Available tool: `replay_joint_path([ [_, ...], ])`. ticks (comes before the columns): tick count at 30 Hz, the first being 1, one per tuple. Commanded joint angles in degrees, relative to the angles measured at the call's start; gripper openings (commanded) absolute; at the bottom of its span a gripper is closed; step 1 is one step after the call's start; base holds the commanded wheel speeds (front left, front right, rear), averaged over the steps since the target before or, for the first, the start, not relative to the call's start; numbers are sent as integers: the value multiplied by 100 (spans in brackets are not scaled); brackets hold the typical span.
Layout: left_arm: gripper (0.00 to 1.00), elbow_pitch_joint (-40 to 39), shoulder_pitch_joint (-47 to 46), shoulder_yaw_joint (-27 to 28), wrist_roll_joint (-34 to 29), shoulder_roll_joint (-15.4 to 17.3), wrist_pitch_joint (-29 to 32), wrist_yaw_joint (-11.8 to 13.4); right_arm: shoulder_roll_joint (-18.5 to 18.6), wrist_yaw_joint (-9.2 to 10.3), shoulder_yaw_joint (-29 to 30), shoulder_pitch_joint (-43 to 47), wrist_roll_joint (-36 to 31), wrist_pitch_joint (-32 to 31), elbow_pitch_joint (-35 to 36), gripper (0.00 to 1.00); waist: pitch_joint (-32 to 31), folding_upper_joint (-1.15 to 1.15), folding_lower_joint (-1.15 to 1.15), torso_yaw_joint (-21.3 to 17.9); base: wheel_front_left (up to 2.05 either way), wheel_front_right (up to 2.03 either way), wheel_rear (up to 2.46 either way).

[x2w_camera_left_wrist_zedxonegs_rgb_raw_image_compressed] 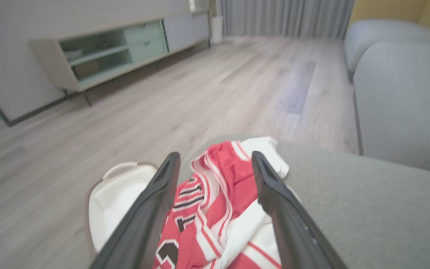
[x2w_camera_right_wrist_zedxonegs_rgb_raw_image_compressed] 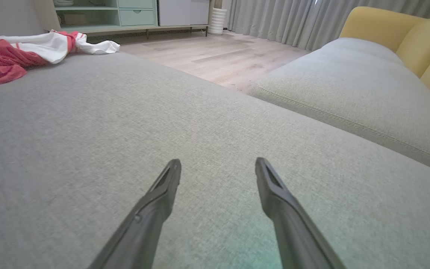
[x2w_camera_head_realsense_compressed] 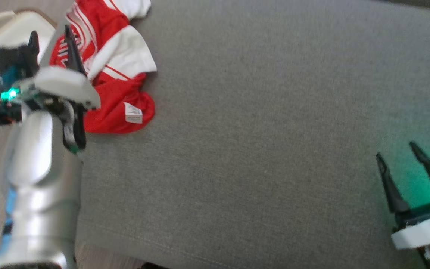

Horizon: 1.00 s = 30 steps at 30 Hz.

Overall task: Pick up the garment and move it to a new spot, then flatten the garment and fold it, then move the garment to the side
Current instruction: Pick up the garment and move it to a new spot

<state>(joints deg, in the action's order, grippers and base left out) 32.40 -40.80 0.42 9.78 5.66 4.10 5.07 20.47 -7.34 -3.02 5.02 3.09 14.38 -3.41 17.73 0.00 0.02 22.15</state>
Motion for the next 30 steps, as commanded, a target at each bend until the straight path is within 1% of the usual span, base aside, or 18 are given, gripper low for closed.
replay_joint_path([
  [1,100,30,-239,229,27,291,122,25,205,-14,-69,-147,59,62,223,100,406,0,-2,-104,0,0,0],
  [3,100,544,-659,267,78,375,337,29,363,-14,-62,-229,90,62,305,100,614,0,-2,-160,0,0,0],
  [9,100,1699,-1392,484,345,403,446,141,676,-14,-46,-410,208,62,449,100,1133,0,-2,-322,0,0,0],
  [12,100,2169,-1593,486,378,403,420,173,762,-14,-66,-487,233,62,495,100,1332,0,-2,-372,0,0,0],
  [14,100,2390,-1680,529,450,360,287,175,793,-14,-67,-539,245,62,522,100,1432,0,-2,-400,0,0,0],
  [16,100,2620,-1720,547,508,333,205,130,800,-14,-60,-579,251,62,535,100,1500,0,-2,-418,0,0,0],
  [17,82,2726,-1737,553,532,327,163,107,802,-14,-56,-597,253,62,540,100,1529,0,-2,-423,0,0,0],
  [18,9,2820,-1754,551,547,325,107,80,799,-14,-50,-609,253,62,541,100,1547,0,-2,-425,0,0,0],
  [19,0,2906,-1772,548,561,325,49,47,793,-14,-47,-620,251,62,539,100,1557,0,-2,-429,0,0,0],
  [21,0,3033,-1824,535,585,341,-99,-51,775,-14,-47,-642,245,62,520,100,1550,0,-2,-435,0,0,0],
  [24,0,3053,-1966,519,596,436,-559,-213,703,-14,-65,-700,248,62,474,100,1415,0,-2,-450,0,0,0],
  [26,0,3041,-2081,503,593,535,-816,-318,611,-14,-133,-749,251,62,431,100,1236,0,-2,-503,0,0,0],
  [27,0,3020,-2216,423,522,674,-990,-423,488,-14,-197,-802,252,62,366,100,1017,0,-2,-577,0,0,0],
  [28,0,3020,-2216,423,522,674,-990,-423,488,-14,-197,-802,252,62,366,100,1017,0,-2,-577,0,0,0],
  [30,0,2974,-2359,306,422,801,-1114,-531,330,-14,-262,-853,252,62,287,100,755,0,-2,-676,0,0,0],
])
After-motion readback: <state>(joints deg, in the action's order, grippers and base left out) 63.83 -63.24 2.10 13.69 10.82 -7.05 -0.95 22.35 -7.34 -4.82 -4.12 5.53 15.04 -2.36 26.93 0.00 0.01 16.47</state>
